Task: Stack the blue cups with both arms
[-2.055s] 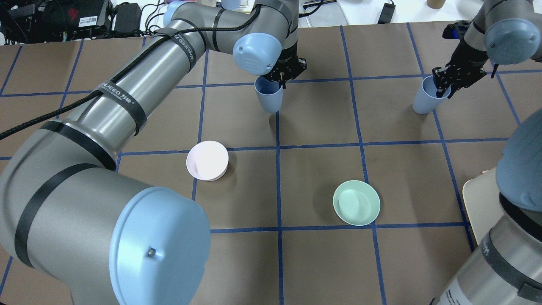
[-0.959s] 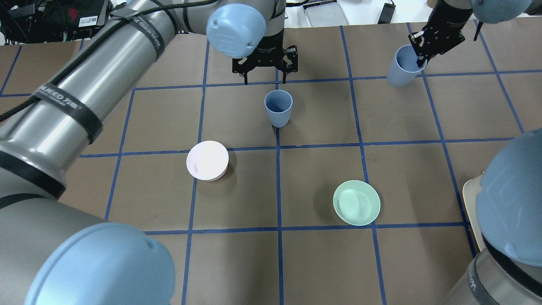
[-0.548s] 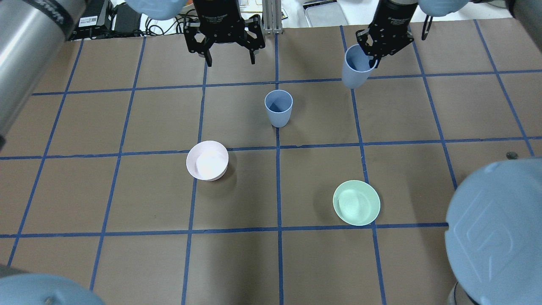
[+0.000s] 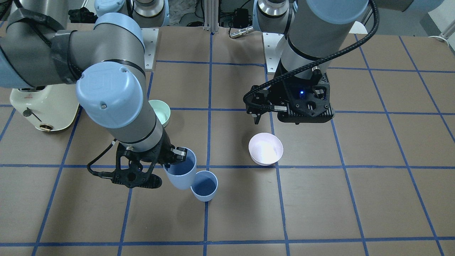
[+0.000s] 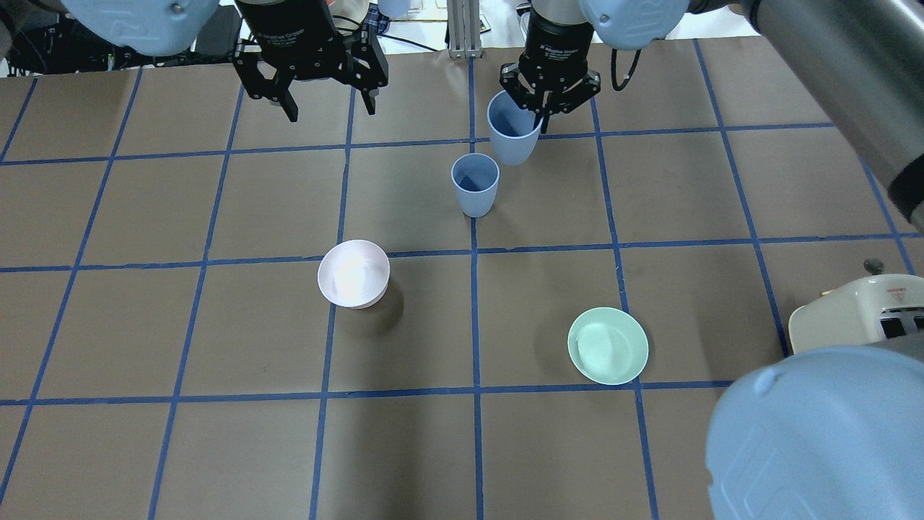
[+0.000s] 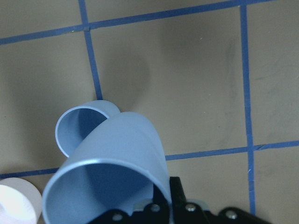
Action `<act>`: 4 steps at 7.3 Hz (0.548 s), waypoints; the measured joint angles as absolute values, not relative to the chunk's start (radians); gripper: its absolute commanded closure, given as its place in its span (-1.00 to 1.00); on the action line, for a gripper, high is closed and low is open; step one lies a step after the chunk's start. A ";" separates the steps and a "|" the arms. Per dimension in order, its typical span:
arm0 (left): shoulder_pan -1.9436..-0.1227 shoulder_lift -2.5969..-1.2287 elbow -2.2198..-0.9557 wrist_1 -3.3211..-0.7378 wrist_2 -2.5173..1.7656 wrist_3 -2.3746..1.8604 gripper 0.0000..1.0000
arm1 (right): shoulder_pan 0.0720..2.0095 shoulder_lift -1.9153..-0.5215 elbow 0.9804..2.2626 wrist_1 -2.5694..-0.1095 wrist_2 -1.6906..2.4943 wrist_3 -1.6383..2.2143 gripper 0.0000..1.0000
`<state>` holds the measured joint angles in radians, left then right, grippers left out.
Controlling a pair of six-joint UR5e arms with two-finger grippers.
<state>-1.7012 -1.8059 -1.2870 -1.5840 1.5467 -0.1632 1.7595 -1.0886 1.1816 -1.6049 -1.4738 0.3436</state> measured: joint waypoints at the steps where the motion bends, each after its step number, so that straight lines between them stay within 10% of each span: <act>1: -1.687 -1.794 -1.303 -1.567 1.549 -0.153 -1.00 | 1.778 -1.078 1.182 -1.605 -1.456 0.385 1.00; 4: -1.674 -1.785 -1.310 -1.557 1.551 -0.145 -1.00 | 1.815 -1.040 1.183 -1.614 -1.447 0.461 1.00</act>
